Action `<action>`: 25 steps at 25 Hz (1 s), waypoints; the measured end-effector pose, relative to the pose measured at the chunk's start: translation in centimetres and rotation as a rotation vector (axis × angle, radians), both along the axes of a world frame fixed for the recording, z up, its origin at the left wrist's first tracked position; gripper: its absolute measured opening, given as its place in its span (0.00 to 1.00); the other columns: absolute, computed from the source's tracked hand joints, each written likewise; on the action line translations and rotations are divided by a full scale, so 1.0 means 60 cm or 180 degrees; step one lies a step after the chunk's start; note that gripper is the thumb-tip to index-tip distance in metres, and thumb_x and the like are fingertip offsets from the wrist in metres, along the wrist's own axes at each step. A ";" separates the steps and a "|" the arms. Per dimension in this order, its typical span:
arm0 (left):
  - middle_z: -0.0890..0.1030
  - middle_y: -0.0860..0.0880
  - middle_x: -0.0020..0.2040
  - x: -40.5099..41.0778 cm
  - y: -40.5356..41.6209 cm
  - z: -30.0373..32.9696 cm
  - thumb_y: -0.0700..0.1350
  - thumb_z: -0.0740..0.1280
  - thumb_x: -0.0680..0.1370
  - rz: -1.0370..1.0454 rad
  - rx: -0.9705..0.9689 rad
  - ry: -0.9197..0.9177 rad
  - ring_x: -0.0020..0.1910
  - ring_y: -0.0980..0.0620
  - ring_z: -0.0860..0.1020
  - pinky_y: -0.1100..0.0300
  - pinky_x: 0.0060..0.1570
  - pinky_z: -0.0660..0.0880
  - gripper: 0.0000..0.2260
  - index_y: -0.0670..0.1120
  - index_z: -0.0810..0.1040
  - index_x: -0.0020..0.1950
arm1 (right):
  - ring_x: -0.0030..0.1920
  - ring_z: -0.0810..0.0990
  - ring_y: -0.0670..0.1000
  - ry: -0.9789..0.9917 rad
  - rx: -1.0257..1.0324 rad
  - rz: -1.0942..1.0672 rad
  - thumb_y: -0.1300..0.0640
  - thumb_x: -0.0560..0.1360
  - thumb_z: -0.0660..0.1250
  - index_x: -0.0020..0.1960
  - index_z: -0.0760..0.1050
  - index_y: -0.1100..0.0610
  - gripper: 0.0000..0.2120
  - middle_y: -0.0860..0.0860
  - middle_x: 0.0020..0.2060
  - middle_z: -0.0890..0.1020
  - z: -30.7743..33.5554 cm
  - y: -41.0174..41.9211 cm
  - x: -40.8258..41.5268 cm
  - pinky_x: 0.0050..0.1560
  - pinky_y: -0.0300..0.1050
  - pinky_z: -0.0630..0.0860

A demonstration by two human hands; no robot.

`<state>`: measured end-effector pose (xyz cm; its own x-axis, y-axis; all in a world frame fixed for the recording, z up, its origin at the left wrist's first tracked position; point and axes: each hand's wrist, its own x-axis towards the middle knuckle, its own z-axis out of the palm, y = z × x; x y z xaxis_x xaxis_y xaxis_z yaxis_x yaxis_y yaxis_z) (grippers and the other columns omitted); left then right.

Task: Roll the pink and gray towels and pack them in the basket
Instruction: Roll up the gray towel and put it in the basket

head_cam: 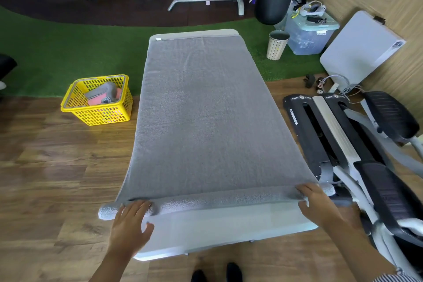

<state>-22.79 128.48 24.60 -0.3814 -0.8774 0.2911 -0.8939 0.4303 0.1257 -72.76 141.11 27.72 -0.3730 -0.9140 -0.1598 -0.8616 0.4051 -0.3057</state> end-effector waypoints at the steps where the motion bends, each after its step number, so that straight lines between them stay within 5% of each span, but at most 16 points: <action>1: 0.82 0.48 0.49 -0.001 0.000 0.002 0.48 0.57 0.68 0.0023 -0.0008 -0.0017 0.50 0.48 0.77 0.48 0.59 0.66 0.19 0.44 0.82 0.51 | 0.54 0.74 0.56 0.0009 0.0099 0.0044 0.68 0.67 0.67 0.56 0.77 0.58 0.17 0.52 0.51 0.77 -0.001 0.002 -0.003 0.47 0.50 0.77; 9: 0.81 0.54 0.33 -0.001 -0.007 0.035 0.50 0.56 0.70 -0.0038 0.0174 -0.0189 0.33 0.49 0.81 0.49 0.40 0.72 0.15 0.49 0.82 0.40 | 0.47 0.77 0.53 0.0125 0.0788 0.0191 0.58 0.72 0.61 0.49 0.79 0.56 0.10 0.51 0.46 0.80 0.020 -0.021 -0.010 0.47 0.45 0.74; 14: 0.81 0.52 0.46 -0.003 -0.026 0.042 0.49 0.56 0.70 0.0045 0.0401 0.0038 0.47 0.51 0.78 0.47 0.43 0.77 0.16 0.47 0.80 0.49 | 0.43 0.77 0.59 0.0192 0.0117 0.0306 0.71 0.64 0.66 0.46 0.77 0.61 0.12 0.54 0.43 0.77 0.013 -0.033 -0.012 0.42 0.51 0.75; 20: 0.83 0.50 0.45 -0.014 -0.016 0.036 0.45 0.65 0.63 0.0091 0.0607 -0.0034 0.43 0.45 0.81 0.46 0.50 0.77 0.17 0.44 0.82 0.49 | 0.50 0.76 0.59 -0.0038 0.0160 0.0159 0.72 0.65 0.65 0.52 0.77 0.62 0.17 0.55 0.48 0.78 0.013 -0.023 0.003 0.48 0.48 0.74; 25: 0.81 0.54 0.34 -0.015 -0.021 0.041 0.47 0.56 0.67 0.0081 0.0745 0.0085 0.33 0.47 0.81 0.53 0.36 0.75 0.15 0.47 0.81 0.41 | 0.46 0.79 0.57 -0.0135 0.0245 0.0101 0.66 0.69 0.64 0.47 0.79 0.60 0.09 0.55 0.43 0.81 0.015 -0.022 -0.003 0.43 0.41 0.70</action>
<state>-23.70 127.21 27.09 -0.3532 -0.9314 0.0884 -0.8991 0.3640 0.2432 -72.91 139.77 28.60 -0.3356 -0.9096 -0.2451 -0.8613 0.4016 -0.3112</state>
